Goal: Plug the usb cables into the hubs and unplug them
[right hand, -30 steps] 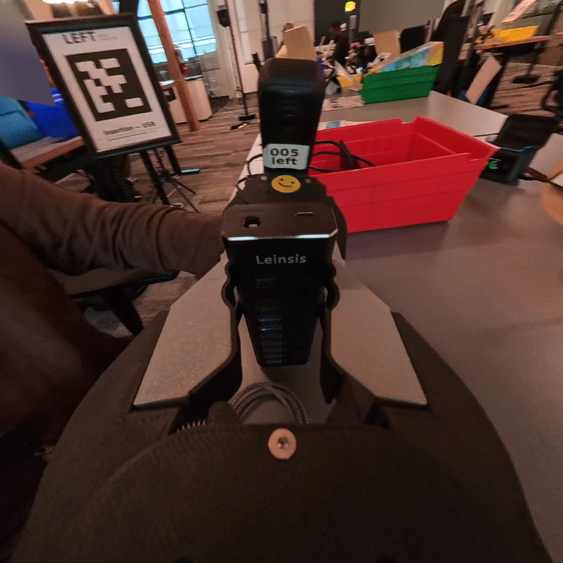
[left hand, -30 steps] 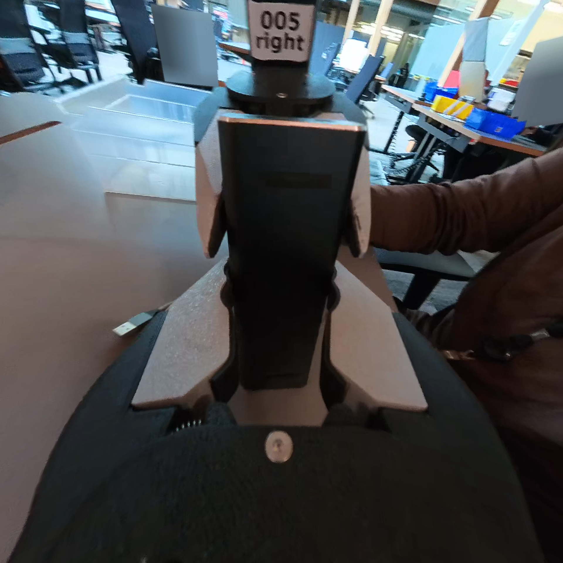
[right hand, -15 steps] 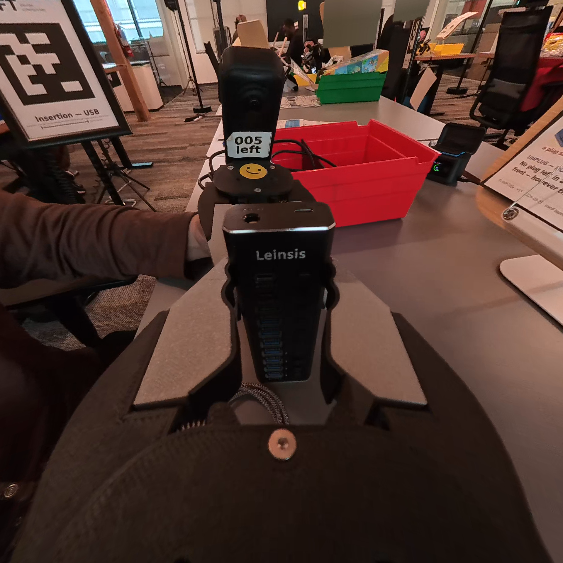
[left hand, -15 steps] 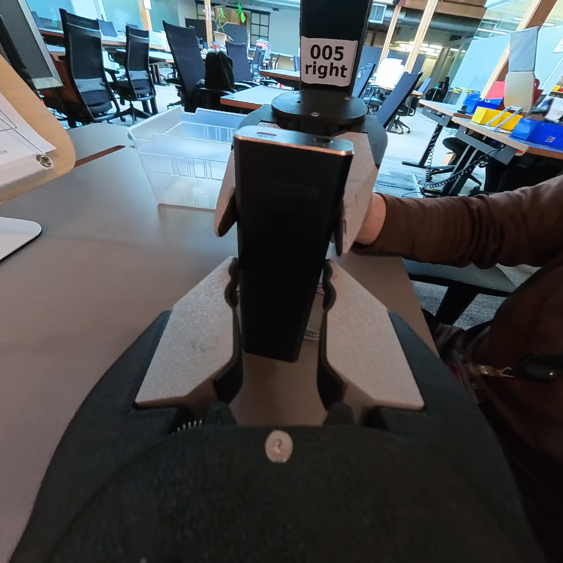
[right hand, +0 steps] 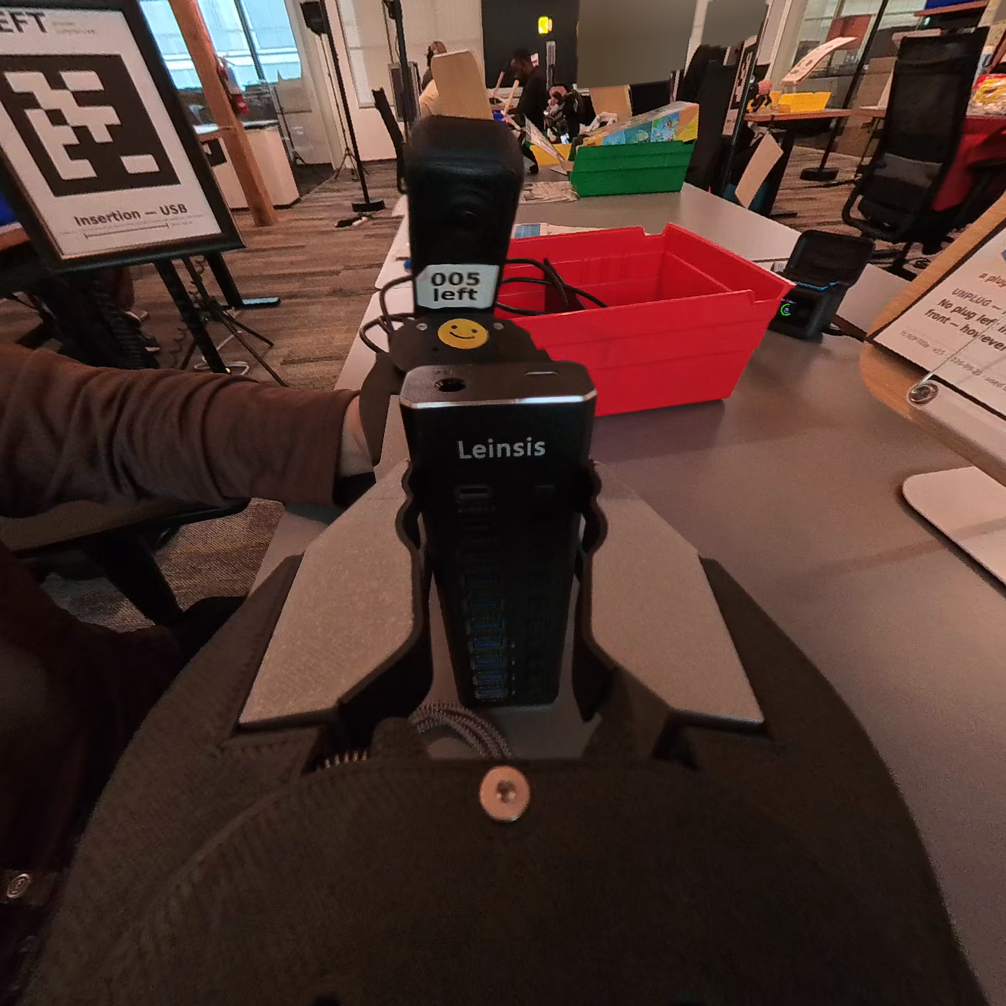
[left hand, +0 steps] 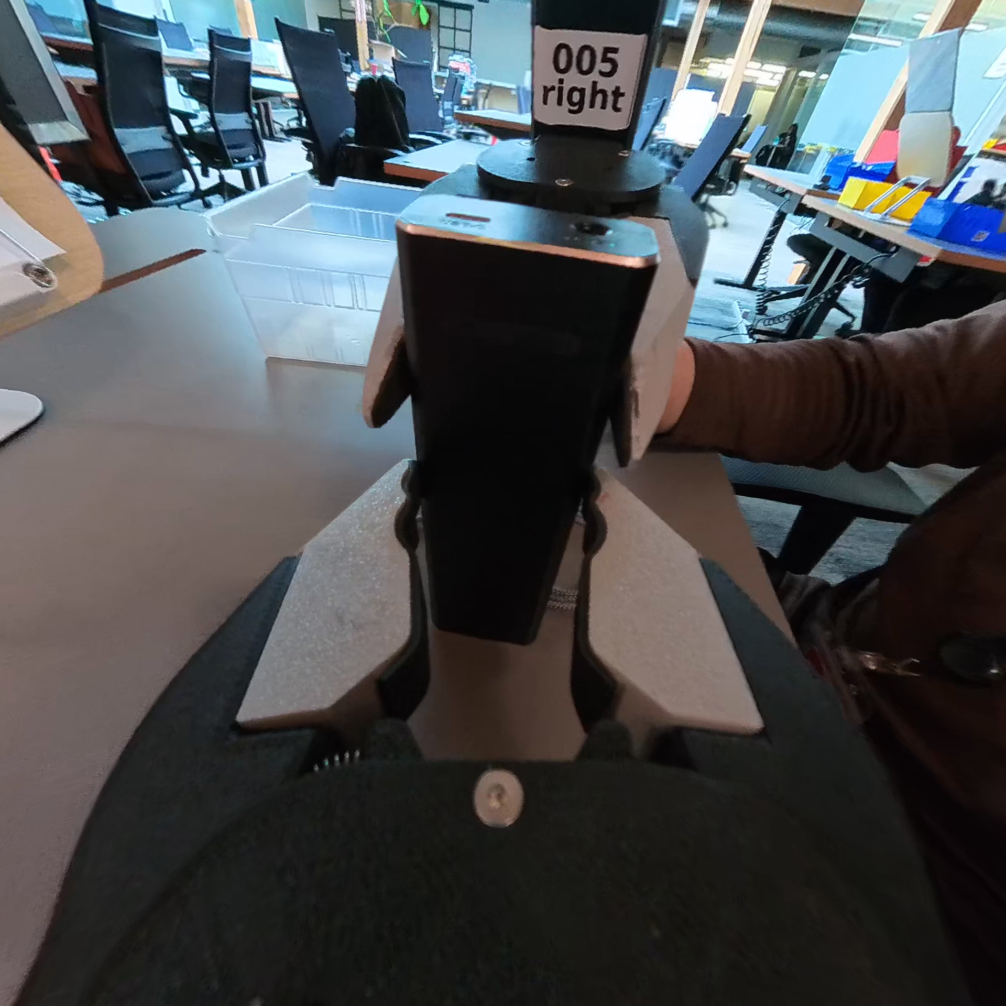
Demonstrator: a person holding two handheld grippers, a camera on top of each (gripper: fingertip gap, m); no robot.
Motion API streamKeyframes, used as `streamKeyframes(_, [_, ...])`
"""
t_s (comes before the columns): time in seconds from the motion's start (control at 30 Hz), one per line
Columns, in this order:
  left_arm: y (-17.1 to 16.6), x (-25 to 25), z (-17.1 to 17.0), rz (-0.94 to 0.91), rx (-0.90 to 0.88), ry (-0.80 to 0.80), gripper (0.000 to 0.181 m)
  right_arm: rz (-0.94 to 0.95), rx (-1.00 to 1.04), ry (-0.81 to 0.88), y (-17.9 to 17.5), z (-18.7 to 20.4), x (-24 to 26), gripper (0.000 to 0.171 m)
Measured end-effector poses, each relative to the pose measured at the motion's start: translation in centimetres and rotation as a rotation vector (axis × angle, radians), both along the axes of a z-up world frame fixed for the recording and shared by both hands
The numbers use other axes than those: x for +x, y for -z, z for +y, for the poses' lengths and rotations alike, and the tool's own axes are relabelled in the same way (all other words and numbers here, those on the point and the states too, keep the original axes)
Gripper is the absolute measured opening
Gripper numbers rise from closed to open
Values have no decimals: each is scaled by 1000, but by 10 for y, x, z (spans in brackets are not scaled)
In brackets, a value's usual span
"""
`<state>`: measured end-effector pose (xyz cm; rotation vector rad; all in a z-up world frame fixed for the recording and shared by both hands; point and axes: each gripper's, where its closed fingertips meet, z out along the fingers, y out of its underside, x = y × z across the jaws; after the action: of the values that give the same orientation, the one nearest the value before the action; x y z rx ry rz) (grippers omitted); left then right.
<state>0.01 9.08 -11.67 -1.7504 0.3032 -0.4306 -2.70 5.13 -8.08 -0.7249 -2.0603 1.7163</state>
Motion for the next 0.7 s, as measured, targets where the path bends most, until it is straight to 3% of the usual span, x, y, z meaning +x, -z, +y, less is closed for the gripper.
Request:
streamKeyframes(0.43, [-7, 9, -1, -47, 17, 54, 61, 33, -37, -34, -9, -7, 5, 57])
streamKeyframes(0.7, [-8, 11, -8, 106, 33, 34, 59, 78, -36, -59, -15, -22, 8, 58])
